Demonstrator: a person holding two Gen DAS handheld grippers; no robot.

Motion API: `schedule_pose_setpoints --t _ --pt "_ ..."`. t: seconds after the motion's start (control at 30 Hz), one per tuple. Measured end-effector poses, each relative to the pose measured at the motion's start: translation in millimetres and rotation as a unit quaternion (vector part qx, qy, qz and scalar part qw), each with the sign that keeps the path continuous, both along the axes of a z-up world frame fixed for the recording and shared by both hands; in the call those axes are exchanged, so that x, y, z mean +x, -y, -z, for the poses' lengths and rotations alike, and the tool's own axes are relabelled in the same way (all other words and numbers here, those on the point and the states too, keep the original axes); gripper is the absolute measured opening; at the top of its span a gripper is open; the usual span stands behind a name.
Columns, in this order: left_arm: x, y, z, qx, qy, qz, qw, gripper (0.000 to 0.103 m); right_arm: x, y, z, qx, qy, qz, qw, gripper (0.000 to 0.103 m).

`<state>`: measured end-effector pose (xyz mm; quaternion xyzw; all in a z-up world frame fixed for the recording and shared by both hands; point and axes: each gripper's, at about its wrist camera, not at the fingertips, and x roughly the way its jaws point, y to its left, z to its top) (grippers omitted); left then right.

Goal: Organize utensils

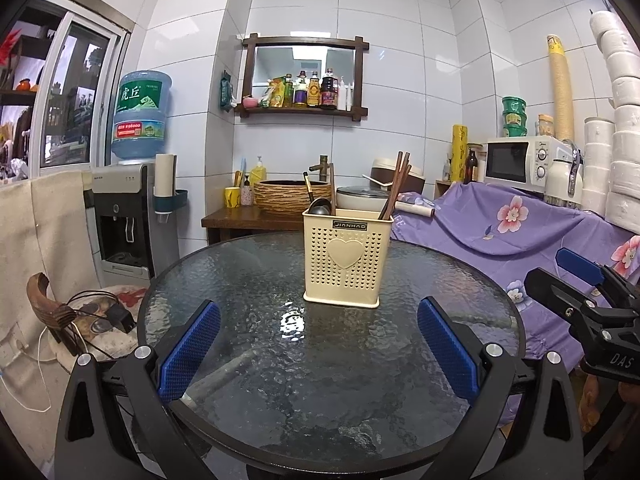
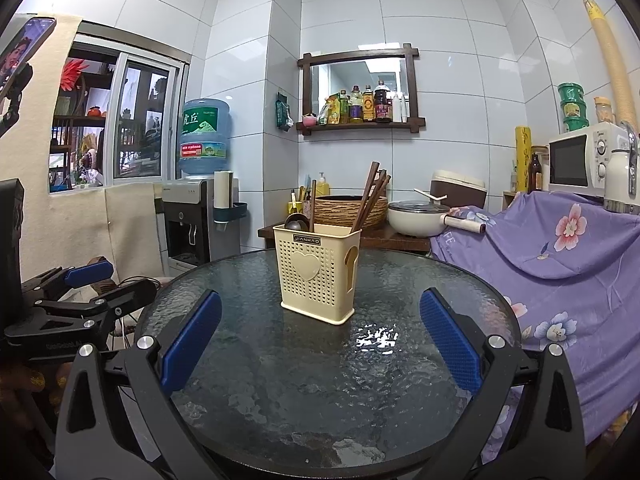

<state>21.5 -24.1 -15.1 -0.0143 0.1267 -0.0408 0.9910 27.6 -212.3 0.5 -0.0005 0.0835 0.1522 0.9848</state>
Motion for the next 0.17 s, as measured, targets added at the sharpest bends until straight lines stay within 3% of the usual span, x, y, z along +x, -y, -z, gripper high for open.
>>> schedule_pose_setpoints --t 0.17 --pt "1.7 0.1 1.3 0.001 -0.005 0.0 1.0 0.097 -0.7 -0.3 0.5 0.0 0.0 0.0 1.0 0.098"
